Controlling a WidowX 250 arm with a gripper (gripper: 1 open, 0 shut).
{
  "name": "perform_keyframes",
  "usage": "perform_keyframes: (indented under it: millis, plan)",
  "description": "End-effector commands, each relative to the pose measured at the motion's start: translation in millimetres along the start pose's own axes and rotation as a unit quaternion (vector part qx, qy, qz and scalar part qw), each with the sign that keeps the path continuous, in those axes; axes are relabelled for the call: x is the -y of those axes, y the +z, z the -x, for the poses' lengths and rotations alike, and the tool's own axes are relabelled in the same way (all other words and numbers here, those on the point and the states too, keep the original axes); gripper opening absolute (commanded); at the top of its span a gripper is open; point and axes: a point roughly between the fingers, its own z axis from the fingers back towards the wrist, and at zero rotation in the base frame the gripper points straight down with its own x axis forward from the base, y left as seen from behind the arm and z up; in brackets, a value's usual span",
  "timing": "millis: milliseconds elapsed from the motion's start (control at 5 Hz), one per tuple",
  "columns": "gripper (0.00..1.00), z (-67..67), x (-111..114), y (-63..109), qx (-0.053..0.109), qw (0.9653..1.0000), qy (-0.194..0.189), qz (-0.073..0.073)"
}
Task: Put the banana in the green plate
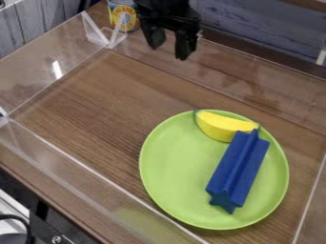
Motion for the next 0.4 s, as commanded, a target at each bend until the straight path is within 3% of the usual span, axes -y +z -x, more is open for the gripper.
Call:
perform_keyframes:
  millis: [0,200]
  plan:
    - [1.00,-10.7,-3.0,15.6,0.027,0.9996,0.003,-0.006]
    - [1.00,-9.3,-1.7,15.7,0.024,0.9997,0.004,-0.004]
